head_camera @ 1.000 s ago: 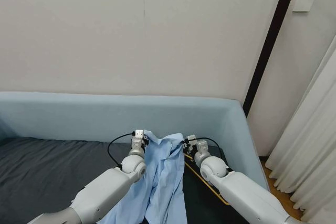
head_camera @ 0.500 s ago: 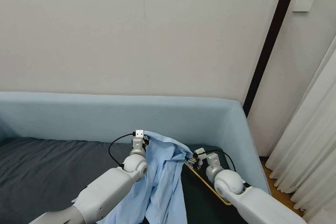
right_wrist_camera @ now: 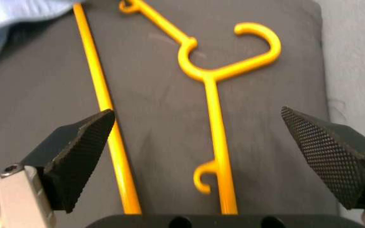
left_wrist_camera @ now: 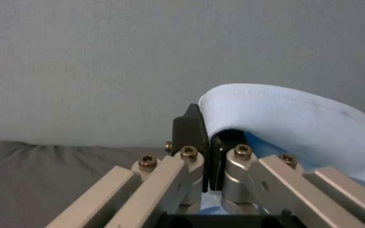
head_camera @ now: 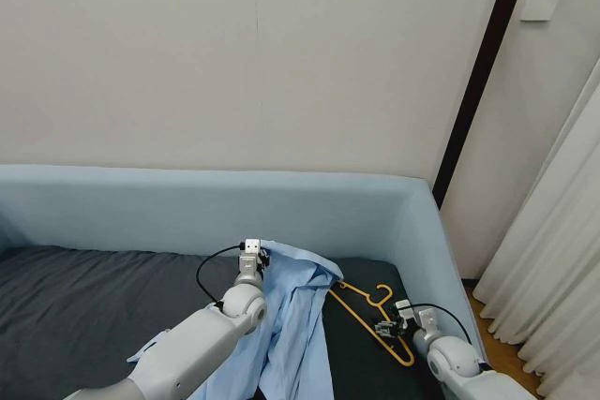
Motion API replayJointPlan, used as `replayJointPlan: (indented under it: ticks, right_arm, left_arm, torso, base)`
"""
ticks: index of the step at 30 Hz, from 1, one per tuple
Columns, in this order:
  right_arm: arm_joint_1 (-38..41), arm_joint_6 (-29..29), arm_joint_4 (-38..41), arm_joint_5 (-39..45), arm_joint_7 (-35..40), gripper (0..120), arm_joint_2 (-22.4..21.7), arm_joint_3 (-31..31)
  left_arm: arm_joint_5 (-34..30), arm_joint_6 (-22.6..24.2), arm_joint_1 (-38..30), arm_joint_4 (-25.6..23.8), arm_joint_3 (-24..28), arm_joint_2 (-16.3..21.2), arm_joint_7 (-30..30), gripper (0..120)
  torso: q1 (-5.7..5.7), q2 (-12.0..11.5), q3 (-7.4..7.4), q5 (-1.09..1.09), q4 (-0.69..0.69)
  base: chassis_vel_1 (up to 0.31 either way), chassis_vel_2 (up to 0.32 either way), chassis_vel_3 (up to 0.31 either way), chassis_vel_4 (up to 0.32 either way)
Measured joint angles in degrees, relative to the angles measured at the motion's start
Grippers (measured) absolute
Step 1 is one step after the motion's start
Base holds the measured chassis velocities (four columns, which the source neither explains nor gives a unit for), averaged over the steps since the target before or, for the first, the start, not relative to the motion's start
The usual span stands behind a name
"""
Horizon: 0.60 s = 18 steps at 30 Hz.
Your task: Pick up the clothes from the sofa and hang them on the clothes hanger.
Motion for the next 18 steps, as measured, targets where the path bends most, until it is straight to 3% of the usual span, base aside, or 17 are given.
replayJointPlan:
  ticks: [7, 13, 18]
  right_arm:
    - [2.32, 2.41, -6.45, -1.21, -1.70, 98, 2.20, -0.24]
    - [2.87, 3.11, -9.57, -2.83, -2.43, 86, 3.36, -0.47]
    - [2.98, 3.27, -10.41, -3.15, -2.52, 67, 3.94, -0.59]
  left_arm:
    - [-0.41, 0.16, 1.02, -2.17, -0.11, 0.44, -0.21, 0]
    - [-0.36, 0.17, 2.23, -3.03, -0.77, 1.02, -0.28, 0]
    - [-0.27, 0.19, 2.50, -3.16, -1.32, 1.20, -0.26, 0]
  torso:
    - [0.00, 0.00, 0.00, 0.00, 0.00]
    - [0.00, 0.00, 0.00, -0.01, -0.01]
    - [0.00, 0.00, 0.00, -0.01, 0.00]
  base:
    - [0.000, 0.000, 0.000, 0.000]
    - [0.000, 0.000, 0.000, 0.000]
    - [0.000, 0.000, 0.000, 0.000]
